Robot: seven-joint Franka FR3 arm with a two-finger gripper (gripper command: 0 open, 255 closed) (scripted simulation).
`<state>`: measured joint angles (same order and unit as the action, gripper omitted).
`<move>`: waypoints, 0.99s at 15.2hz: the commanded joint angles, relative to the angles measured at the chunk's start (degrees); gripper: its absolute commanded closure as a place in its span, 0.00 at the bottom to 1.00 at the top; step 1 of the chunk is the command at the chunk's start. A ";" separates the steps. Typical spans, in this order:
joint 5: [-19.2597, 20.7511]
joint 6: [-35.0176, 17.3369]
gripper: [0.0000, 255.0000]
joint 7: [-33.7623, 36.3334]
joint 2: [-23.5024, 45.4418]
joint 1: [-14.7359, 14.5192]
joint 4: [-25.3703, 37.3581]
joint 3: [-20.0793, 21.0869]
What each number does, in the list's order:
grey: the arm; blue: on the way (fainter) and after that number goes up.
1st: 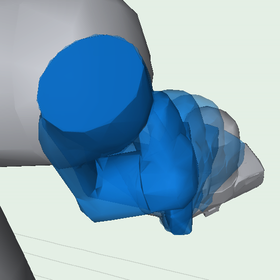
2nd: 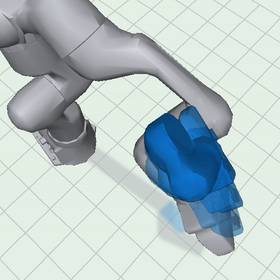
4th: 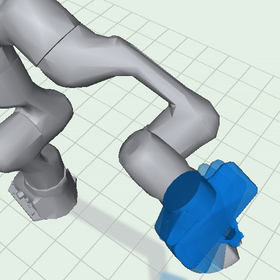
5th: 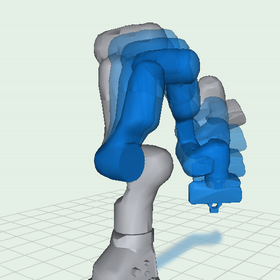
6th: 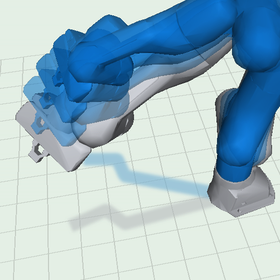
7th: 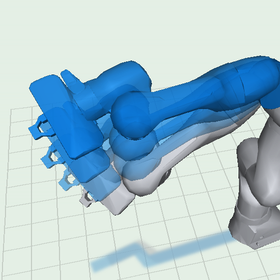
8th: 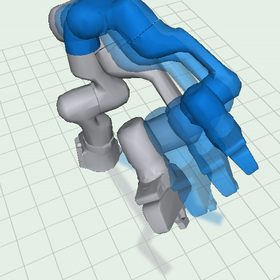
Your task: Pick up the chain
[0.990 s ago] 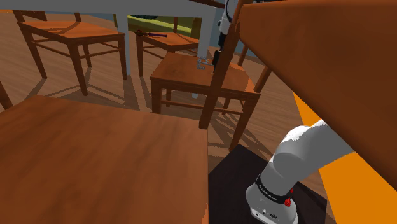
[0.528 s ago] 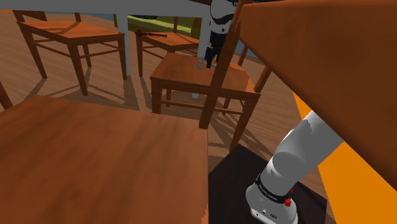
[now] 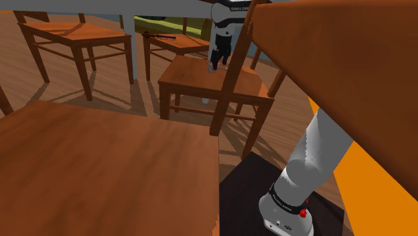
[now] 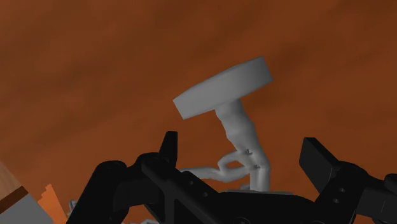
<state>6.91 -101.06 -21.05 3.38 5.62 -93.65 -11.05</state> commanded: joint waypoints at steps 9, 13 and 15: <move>0.13 -4.28 1.00 0.43 0.04 0.06 -4.23 -0.05; 0.11 -4.40 1.00 0.32 0.15 0.13 -4.24 -0.11; 0.11 -4.39 1.00 0.35 0.17 0.11 -4.22 -0.09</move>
<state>6.93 -105.43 -20.70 3.31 5.61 -97.78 -11.00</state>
